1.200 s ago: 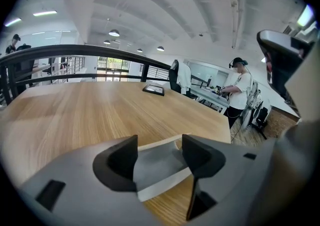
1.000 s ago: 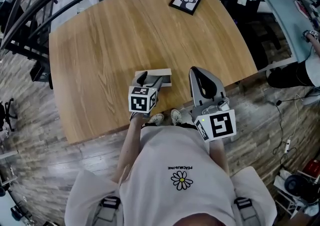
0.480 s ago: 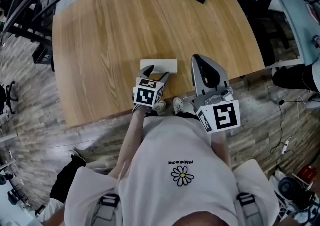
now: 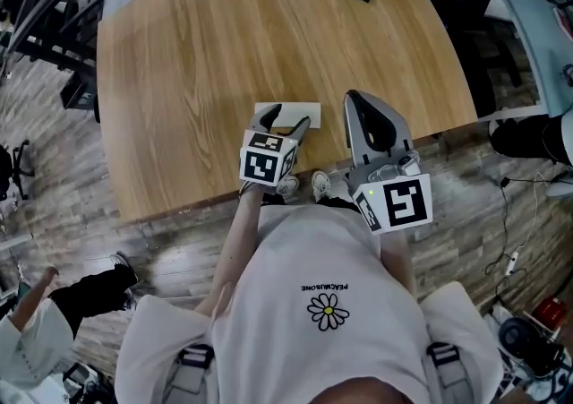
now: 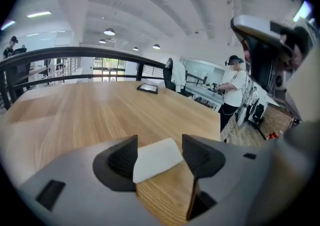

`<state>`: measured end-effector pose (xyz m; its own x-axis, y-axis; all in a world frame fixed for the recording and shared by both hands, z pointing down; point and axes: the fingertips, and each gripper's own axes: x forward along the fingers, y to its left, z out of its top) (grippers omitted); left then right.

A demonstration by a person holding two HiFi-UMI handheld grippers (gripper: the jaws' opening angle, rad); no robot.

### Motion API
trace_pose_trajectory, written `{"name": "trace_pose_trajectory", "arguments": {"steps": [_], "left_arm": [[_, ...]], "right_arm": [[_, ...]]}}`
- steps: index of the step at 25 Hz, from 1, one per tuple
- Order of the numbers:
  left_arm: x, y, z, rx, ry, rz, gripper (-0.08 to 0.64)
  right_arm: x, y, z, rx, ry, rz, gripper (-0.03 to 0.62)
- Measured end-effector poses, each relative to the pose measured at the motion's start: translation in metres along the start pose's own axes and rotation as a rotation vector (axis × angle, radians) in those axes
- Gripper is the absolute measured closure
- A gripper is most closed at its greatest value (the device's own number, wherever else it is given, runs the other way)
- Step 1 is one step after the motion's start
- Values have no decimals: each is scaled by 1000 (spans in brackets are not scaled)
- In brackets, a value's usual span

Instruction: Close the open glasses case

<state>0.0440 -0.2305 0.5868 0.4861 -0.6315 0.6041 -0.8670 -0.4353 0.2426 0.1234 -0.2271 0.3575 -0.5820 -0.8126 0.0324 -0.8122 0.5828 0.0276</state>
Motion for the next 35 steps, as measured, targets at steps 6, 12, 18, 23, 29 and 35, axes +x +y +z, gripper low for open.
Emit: {"name": "trace_pose_trajectory", "arguments": {"steps": [6,12,18,23,29,35], "left_arm": [[-55,7,105,33,-309,42,307],[-141,1,188,205,-598,197,501],[-200,-11,225,201,-789,214,537],[-213,-1,226,201,-810,259,541],[-214,10,224,164,-804,287,543],[-209,12,223,184,-784,291,543]], "right_arm": [[11,-4,11,-36,-26,-13,584],[26,-1,27,-78,-73,-14,584],[37,8,35,-66,-100,0,584],[41,9,33,-104,-90,-16,584],[44,9,31,-108,-87,-14,584],[47,8,30,-94,-83,-10,584]]}}
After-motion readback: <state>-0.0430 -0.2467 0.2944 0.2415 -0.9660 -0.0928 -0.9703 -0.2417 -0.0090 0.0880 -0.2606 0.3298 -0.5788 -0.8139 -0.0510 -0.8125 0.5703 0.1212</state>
